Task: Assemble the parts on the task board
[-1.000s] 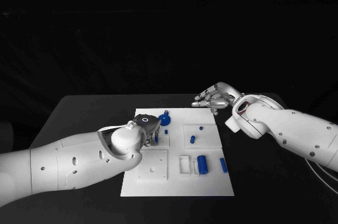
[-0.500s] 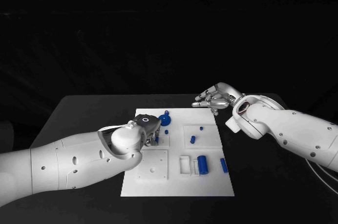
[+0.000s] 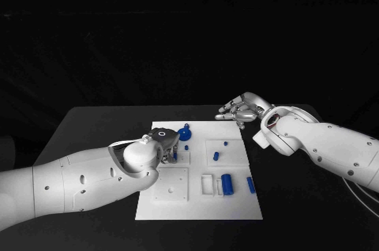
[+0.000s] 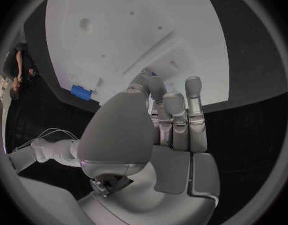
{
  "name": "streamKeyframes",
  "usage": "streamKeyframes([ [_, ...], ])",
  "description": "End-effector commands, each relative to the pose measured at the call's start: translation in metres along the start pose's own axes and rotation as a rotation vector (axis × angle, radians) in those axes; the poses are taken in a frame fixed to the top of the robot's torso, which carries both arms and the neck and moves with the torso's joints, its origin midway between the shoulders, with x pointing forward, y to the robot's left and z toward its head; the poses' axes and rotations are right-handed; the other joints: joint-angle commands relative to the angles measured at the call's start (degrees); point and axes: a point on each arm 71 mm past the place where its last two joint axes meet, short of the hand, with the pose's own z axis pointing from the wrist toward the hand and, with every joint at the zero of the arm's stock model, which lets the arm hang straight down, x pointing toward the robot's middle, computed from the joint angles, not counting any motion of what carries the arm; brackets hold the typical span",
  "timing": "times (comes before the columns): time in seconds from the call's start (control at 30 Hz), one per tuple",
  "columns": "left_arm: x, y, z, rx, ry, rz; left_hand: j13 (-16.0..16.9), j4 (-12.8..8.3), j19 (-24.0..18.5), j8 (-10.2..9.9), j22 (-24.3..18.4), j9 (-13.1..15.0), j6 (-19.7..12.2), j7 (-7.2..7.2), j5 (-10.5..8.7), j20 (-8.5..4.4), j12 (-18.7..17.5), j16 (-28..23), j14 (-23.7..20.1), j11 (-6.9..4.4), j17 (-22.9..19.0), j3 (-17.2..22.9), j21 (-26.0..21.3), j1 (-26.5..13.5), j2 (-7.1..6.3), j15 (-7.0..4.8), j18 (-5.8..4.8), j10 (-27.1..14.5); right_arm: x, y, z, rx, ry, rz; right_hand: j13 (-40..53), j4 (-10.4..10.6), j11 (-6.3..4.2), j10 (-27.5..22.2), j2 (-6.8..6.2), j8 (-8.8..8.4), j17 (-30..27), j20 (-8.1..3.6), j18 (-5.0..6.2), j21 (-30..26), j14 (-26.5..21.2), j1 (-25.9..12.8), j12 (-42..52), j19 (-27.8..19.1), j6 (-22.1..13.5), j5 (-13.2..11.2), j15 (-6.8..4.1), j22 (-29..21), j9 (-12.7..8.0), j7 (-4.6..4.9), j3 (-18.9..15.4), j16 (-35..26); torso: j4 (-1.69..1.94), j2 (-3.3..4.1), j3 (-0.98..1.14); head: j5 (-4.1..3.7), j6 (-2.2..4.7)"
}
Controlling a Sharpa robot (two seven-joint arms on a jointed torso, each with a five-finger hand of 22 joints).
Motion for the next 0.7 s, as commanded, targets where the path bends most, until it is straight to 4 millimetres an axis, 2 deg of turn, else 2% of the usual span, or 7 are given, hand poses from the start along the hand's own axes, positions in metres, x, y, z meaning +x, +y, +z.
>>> streamKeyframes([
  [0.03,0.0065,-0.0009,-0.0013,0.009,0.034,-0.004,0.12,0.02,-0.12,0.14,1.06,-0.04,6.65,-2.49,-0.24,-0.27,-0.26,-0.28,-0.43,0.08,-0.11,-0.43,-0.32,-0.65,-0.15,-0.06,-0.31,-0.19,0.0005,0.0004,-0.0002,-0.008,0.006,-0.010,-0.07,-0.08,-0.10,0.34,0.53,-0.20,0.04,-0.25,0.62,0.00,0.22,0.13,-0.07,1.78,0.15,-0.05,-0.11,3.08,-0.08,-0.02,0.29,-0.19,-0.01,0.02,-0.02,0.03,-0.03],
  [0.1,0.0065,-0.0006,-0.0014,0.008,0.033,-0.006,-0.16,-0.30,-0.04,0.21,1.07,-0.06,4.46,-1.66,-0.20,-0.06,-0.24,-0.14,-0.37,0.54,-0.08,-0.72,-0.47,-0.85,-0.07,0.17,-0.23,0.12,0.0004,0.0003,-0.0002,-0.007,0.006,-0.010,-0.07,-0.08,-0.10,0.34,0.53,-0.20,0.04,-0.25,0.62,0.00,0.22,0.13,-0.07,1.78,0.15,-0.05,-0.11,3.08,-0.08,-0.02,0.29,-0.19,0.00,0.01,0.00,0.05,-0.03],
  [0.43,0.0062,-0.0015,-0.0015,0.016,0.029,-0.014,-0.58,-0.76,0.03,0.17,1.10,-0.02,3.84,-1.43,-0.16,0.13,-0.27,-0.14,-0.42,0.63,-0.12,-0.88,-0.64,-1.03,0.03,0.25,0.03,0.12,0.0006,0.0002,-0.0003,-0.007,0.006,-0.009,-0.07,-0.08,-0.10,0.34,0.53,-0.20,0.04,-0.25,0.62,0.00,0.22,0.13,-0.07,1.78,0.15,-0.05,-0.11,3.08,-0.08,-0.02,0.29,-0.19,0.00,0.01,0.00,0.12,0.04],
  [0.7,0.0059,-0.0022,-0.0014,0.022,0.026,-0.021,-0.88,-1.14,0.00,0.09,1.09,-0.23,2.03,-0.72,-0.39,0.29,-0.27,-0.30,-0.57,1.05,-0.24,-0.99,-0.88,-0.95,-0.03,0.38,0.19,0.05,0.0007,0.0002,-0.0004,-0.007,0.006,-0.009,-0.09,-0.09,-0.09,0.36,0.45,-0.20,0.01,-0.24,0.62,-0.08,0.21,0.20,-0.10,1.79,0.11,-0.16,-0.11,3.07,-0.08,-0.01,0.34,-0.25,-0.01,0.01,0.03,0.11,0.06],
])
